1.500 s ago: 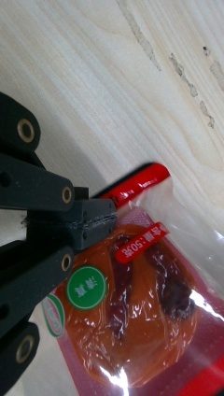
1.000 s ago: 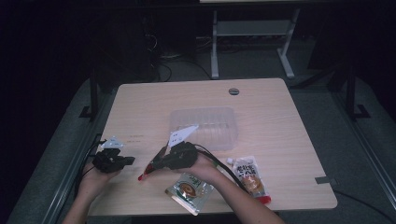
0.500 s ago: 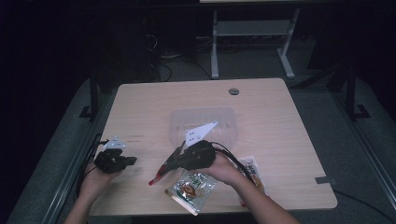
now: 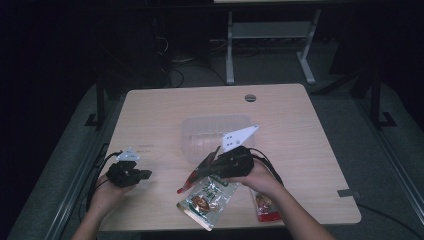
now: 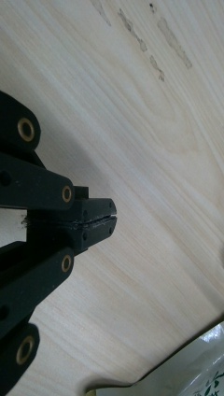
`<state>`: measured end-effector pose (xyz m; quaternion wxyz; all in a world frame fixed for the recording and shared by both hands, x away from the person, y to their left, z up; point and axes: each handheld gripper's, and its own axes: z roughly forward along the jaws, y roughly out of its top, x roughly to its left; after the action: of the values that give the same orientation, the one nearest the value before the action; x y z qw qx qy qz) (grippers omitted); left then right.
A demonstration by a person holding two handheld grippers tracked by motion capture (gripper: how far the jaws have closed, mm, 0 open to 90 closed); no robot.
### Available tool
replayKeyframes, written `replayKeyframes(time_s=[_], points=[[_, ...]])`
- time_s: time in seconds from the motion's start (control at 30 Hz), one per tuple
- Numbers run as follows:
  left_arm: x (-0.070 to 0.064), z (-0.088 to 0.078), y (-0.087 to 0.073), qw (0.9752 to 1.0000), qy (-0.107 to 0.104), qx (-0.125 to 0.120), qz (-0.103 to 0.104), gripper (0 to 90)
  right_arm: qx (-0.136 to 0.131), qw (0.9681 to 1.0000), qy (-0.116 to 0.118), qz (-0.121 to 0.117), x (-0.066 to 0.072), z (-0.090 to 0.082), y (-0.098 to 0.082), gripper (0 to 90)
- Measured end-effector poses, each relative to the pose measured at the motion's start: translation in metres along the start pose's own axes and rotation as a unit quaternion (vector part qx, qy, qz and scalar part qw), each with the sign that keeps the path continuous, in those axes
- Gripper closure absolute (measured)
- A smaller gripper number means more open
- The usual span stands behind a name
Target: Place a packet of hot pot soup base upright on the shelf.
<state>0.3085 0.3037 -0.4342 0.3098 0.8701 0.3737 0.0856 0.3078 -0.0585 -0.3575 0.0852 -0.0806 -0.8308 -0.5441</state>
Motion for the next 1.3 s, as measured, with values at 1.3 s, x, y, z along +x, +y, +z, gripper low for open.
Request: replayKeyframes(time_s=[1.3], points=[[0.002,0.000,0.000,1.0000,-0.004,-0.001,0.004,89.3,0.003,0.9977,-0.052,0.043,-0.086,-0.026,0.045,90.0]])
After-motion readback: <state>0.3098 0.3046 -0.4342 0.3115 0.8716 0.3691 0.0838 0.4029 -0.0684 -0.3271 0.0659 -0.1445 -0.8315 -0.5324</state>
